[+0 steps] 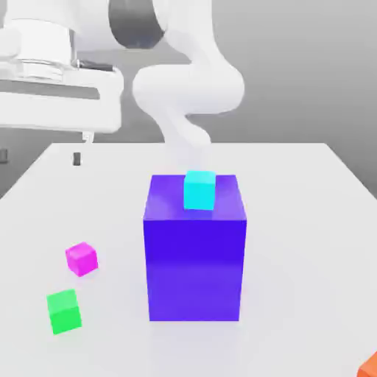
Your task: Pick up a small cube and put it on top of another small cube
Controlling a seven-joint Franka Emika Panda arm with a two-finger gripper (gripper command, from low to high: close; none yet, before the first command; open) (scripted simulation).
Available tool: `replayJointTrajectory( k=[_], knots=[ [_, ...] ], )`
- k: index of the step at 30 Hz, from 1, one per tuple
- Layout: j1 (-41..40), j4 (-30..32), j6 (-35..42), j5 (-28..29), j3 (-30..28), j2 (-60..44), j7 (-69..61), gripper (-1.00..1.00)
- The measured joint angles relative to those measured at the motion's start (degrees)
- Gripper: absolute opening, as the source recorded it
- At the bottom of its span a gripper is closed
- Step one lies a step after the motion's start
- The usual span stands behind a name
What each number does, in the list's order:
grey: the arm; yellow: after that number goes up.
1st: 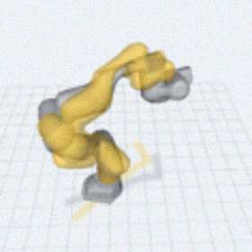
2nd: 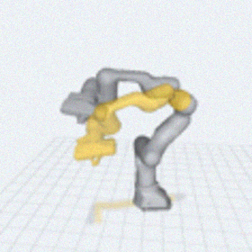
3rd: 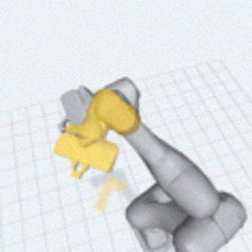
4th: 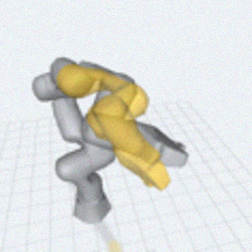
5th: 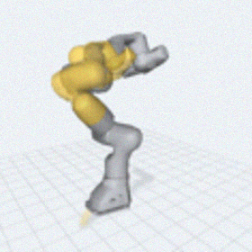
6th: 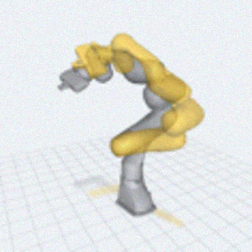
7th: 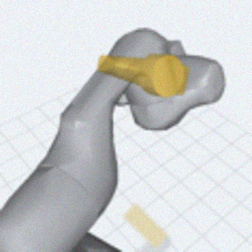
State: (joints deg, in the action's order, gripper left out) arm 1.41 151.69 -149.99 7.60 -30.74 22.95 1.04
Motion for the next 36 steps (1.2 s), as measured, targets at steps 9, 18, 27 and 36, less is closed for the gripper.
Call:
replayJointTrajectory(
  k=[9, 18, 27, 36],
  knots=[
    [0.03, 8.94, -8.31, 2.67, -10.55, -10.23, -19.72, 0.00],
    [-1.48, 17.04, -15.80, 5.76, -18.36, -18.13, -37.11, 0.00],
    [5.18, 16.14, -19.76, -12.90, -19.58, -22.38, -50.75, 0.00],
    [-6.08, 12.25, -21.89, -51.19, 0.84, -32.18, -78.56, 0.00]
  ],
)
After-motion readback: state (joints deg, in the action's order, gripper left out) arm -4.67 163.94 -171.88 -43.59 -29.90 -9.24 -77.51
